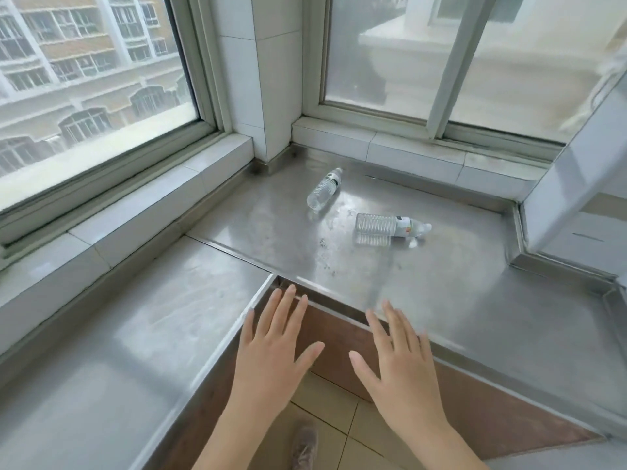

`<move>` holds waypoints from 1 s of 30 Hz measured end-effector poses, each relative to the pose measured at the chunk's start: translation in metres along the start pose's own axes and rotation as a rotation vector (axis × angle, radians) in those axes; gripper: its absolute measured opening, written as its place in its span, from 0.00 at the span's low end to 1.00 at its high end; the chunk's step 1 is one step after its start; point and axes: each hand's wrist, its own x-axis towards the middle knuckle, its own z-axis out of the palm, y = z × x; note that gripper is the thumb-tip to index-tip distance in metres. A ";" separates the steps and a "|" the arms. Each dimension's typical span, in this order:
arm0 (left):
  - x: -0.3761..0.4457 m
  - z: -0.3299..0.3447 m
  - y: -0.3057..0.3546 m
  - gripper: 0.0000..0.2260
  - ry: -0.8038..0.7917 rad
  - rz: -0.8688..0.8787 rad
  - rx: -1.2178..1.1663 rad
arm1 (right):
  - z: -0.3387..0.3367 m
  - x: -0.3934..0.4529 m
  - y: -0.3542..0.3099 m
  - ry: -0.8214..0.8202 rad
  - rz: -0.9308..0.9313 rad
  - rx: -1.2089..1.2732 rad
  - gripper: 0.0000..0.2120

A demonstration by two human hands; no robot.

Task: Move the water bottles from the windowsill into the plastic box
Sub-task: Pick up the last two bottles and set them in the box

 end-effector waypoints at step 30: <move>0.424 0.175 0.077 0.33 -0.589 0.164 0.015 | 0.081 0.336 0.158 -0.354 0.348 0.173 0.34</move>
